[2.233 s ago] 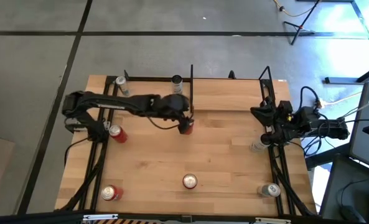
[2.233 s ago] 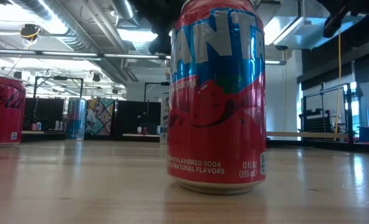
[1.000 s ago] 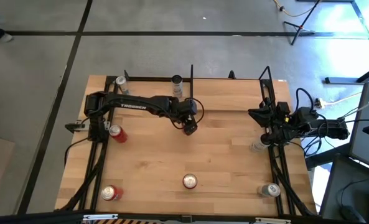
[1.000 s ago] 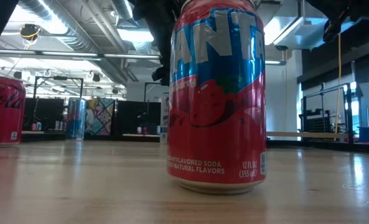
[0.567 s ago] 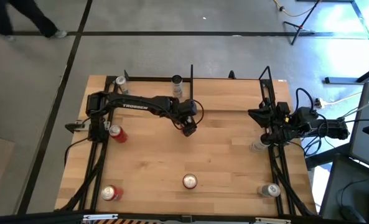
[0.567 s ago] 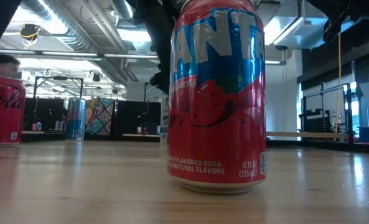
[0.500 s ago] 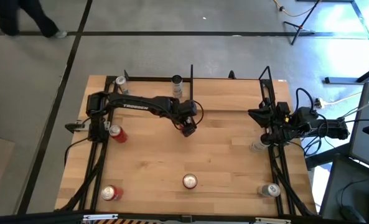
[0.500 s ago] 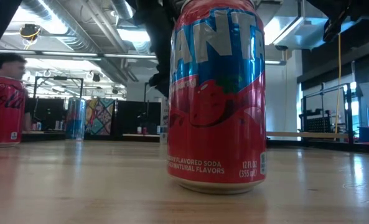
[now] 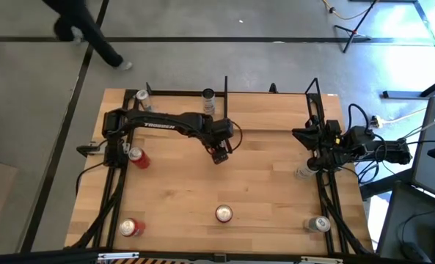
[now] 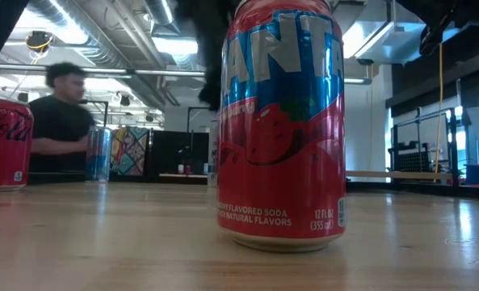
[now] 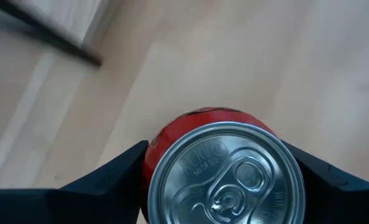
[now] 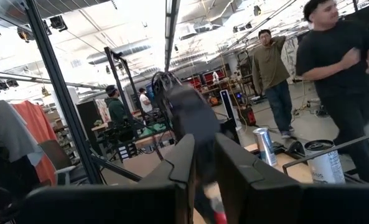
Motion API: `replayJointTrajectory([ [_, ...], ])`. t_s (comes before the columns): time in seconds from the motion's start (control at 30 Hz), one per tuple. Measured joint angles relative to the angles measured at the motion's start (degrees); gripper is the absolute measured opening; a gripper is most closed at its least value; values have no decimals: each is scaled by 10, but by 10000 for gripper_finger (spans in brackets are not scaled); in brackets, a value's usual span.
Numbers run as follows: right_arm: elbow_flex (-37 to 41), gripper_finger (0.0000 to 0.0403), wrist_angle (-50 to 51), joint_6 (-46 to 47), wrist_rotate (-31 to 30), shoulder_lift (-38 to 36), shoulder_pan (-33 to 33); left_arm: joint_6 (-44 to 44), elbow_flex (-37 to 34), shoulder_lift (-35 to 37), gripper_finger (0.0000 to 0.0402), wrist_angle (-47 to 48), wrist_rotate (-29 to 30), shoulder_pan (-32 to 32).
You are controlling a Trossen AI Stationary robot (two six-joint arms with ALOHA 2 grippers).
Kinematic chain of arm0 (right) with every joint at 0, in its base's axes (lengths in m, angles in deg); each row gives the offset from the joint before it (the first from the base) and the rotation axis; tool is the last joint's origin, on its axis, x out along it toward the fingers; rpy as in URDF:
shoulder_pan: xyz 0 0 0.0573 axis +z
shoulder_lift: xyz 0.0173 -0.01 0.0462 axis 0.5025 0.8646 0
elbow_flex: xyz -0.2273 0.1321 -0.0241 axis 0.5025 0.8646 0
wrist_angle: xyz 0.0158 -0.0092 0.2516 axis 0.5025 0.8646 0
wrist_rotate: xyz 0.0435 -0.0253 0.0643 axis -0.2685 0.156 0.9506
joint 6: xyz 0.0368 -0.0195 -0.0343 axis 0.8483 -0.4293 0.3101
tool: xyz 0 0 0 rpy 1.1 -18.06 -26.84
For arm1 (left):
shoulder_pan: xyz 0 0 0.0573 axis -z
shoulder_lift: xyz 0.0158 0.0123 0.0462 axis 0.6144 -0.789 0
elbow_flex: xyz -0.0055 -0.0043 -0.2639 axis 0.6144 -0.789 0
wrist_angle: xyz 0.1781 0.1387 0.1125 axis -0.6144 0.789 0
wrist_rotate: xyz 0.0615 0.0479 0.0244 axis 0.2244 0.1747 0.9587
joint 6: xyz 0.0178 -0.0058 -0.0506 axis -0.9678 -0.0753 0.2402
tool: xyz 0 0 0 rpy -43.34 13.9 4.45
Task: Place canned beverage on shelf
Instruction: Put the right red-black soda can on the shelf
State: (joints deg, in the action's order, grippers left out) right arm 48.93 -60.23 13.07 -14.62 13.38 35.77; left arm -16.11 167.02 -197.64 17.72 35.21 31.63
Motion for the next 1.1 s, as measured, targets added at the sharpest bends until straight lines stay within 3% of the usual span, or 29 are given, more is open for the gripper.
replayJointTrajectory([
  [0.17,0,50,2,15,-19,0,0,-54,127,3,272,85,-7,15],
  [0.4,0,50,4,27,-40,0,0,-101,271,4,272,83,34,5],
  [0.73,-1,50,41,26,-45,48,0,-137,356,-4,272,29,22,-83],
  [0.9,-1,50,60,31,-45,88,0,-146,425,-55,272,36,-13,-127],
  [1.1,-1,50,49,26,-116,94,-21,-181,428,-101,272,40,-71,-173],
])
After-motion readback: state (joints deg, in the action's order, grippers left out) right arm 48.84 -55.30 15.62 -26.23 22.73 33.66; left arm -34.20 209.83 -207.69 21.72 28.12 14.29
